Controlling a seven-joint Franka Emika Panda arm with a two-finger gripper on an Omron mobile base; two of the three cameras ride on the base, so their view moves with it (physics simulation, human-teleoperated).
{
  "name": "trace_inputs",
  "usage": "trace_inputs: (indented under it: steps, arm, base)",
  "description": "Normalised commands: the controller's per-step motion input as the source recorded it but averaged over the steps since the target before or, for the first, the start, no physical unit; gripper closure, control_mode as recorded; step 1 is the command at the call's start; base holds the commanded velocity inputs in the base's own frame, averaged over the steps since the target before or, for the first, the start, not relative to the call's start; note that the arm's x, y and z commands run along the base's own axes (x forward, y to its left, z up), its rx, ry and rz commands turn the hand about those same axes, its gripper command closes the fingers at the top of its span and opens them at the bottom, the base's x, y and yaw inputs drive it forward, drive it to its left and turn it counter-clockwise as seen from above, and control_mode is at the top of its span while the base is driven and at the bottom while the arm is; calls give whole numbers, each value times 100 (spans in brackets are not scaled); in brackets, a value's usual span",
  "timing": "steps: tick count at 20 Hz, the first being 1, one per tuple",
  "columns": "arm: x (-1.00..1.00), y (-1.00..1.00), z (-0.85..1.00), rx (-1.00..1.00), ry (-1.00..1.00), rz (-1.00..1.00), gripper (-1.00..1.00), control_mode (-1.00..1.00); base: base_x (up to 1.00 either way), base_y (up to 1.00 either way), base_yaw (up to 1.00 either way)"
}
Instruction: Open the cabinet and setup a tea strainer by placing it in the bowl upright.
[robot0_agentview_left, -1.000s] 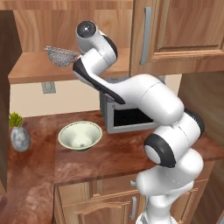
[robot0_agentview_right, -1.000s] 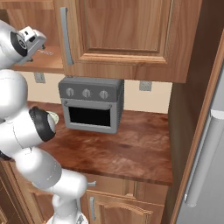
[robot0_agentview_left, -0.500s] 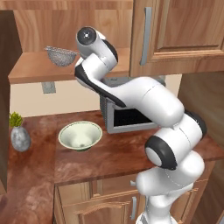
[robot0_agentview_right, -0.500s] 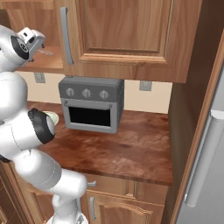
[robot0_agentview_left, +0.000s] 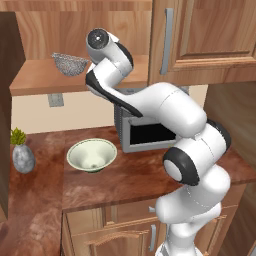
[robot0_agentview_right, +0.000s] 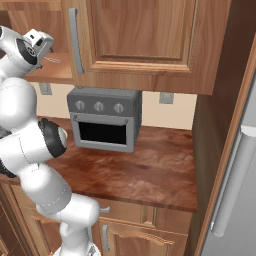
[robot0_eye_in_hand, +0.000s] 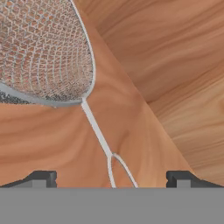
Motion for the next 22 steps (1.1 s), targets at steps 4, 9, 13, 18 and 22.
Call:
trace_inputs:
  steps: [4,9,13,18,22]
  arm:
    - [36,0,0,0,1,0,-100,-100]
    - [36,0,0,0,4,0,-100,-100]
    - [37,0,0,0,7,0,-100,-100]
    - [35,0,0,0,9,0,-100,-100]
    - [32,4,-6,0,9,0,-100,-100]
  base:
    - [0,0,0]
    - [0,0,0]
    - [0,0,0]
    - [0,0,0]
    - [0,0,0]
